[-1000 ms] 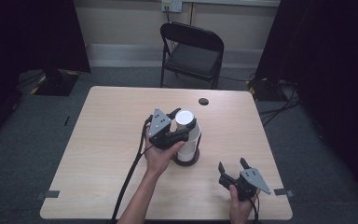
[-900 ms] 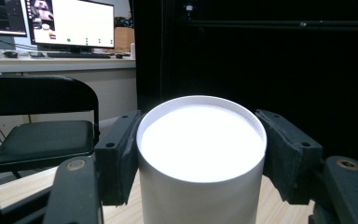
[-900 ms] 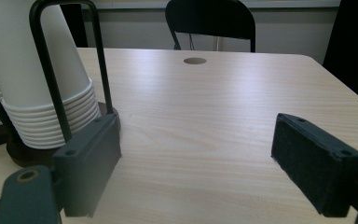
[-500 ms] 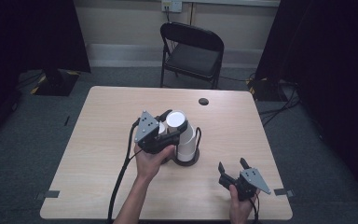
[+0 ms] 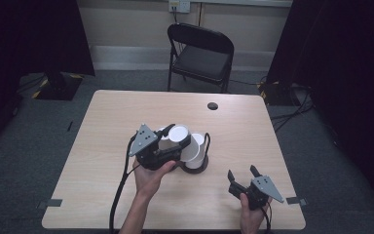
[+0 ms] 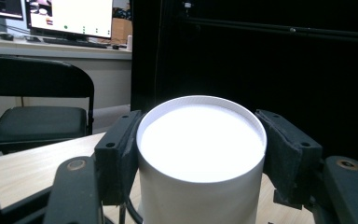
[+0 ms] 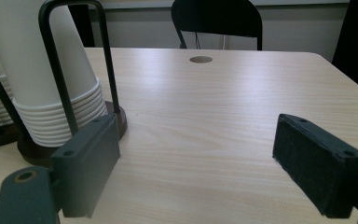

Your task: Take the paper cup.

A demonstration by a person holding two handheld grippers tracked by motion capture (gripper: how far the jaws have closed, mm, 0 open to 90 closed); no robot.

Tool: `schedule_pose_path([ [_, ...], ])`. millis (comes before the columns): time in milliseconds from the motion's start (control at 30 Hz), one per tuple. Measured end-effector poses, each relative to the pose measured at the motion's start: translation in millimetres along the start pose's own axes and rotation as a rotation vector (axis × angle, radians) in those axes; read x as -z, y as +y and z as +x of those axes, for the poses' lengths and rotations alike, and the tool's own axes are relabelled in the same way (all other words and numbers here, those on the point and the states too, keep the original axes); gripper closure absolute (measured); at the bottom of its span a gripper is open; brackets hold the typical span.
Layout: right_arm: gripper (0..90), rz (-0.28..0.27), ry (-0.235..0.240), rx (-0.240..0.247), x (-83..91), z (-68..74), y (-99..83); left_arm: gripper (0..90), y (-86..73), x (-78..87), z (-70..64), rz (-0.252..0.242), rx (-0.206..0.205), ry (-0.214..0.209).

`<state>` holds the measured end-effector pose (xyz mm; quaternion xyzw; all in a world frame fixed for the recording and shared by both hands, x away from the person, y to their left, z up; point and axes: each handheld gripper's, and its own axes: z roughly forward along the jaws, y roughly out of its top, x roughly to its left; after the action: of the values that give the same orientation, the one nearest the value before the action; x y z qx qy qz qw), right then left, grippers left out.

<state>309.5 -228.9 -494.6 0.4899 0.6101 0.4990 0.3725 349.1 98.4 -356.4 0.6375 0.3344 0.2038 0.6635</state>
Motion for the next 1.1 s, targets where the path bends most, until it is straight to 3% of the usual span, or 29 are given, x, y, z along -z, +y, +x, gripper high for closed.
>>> schedule_pose_path([
  [200, 14.1, 0.034, -0.007, 0.043, -2.4, 5.2, 0.9, 34.8, -3.3, 8.9, 2.9, 0.01, 0.022, 0.009],
  [433, 16.1, 0.019, -0.01, 0.048, -1.2, 6.0, 0.4, 34.8, -5.3, 21.6, 6.8, -0.001, 0.077, -0.001],
  [533, 18.8, 0.017, 0.0, 0.052, -0.9, 7.7, 0.3, 34.8, -9.2, 28.3, 9.3, -0.02, 0.126, -0.011],
  [633, 19.9, 0.008, 0.015, 0.065, 0.0, 10.0, -0.1, 34.8, -11.1, 30.6, 10.3, -0.011, 0.131, -0.013],
  [767, 18.8, -0.011, 0.022, 0.082, 2.4, 15.3, -0.6, 34.8, -15.6, 35.6, 13.1, -0.016, 0.177, -0.016],
  [800, 18.3, -0.024, 0.057, 0.065, 4.3, 18.4, 0.5, 34.9, -16.8, 36.7, 13.8, -0.014, 0.184, -0.017],
  [867, 18.3, -0.028, 0.077, 0.064, 5.3, 21.3, 1.3, 34.8, -19.2, 38.4, 14.9, -0.011, 0.199, -0.028],
  [933, 18.6, -0.039, 0.101, 0.088, 7.1, 29.4, 3.5, 34.9, -21.8, 39.4, 15.4, -0.007, 0.217, -0.029],
  [967, 24.2, -0.055, 0.137, 0.107, 8.6, 37.8, 6.1, 34.8, -24.4, 40.9, 16.4, -0.003, 0.23, -0.035],
  [1033, 27.5, -0.063, 0.151, 0.12, 9.7, 42.3, 7.4, 34.8, -25.8, 41.9, 17.0, -0.014, 0.25, -0.038],
  [1100, 27.5, -0.082, 0.204, 0.123, 10.8, 52.5, 9.6, 34.8, -28.1, 44.1, 17.8, -0.028, 0.259, -0.031],
])
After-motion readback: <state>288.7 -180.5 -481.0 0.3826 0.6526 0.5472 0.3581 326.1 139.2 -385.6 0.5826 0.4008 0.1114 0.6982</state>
